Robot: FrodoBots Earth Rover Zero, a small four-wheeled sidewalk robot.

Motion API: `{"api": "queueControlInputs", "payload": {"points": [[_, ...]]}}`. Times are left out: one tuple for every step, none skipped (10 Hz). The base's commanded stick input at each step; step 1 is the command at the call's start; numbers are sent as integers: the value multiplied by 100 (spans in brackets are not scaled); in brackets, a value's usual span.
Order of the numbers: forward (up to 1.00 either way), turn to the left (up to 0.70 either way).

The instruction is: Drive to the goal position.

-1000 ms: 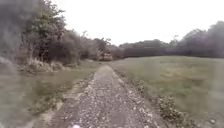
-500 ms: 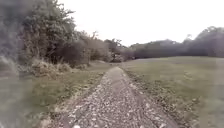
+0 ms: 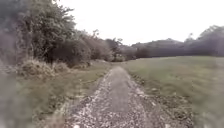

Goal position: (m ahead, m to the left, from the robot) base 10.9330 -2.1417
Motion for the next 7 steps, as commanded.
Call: {"api": "queueControlInputs", "payload": {"points": [[100,3],[100,2],[100,2],[100,2],[100,2],[100,1],[100,0]]}}
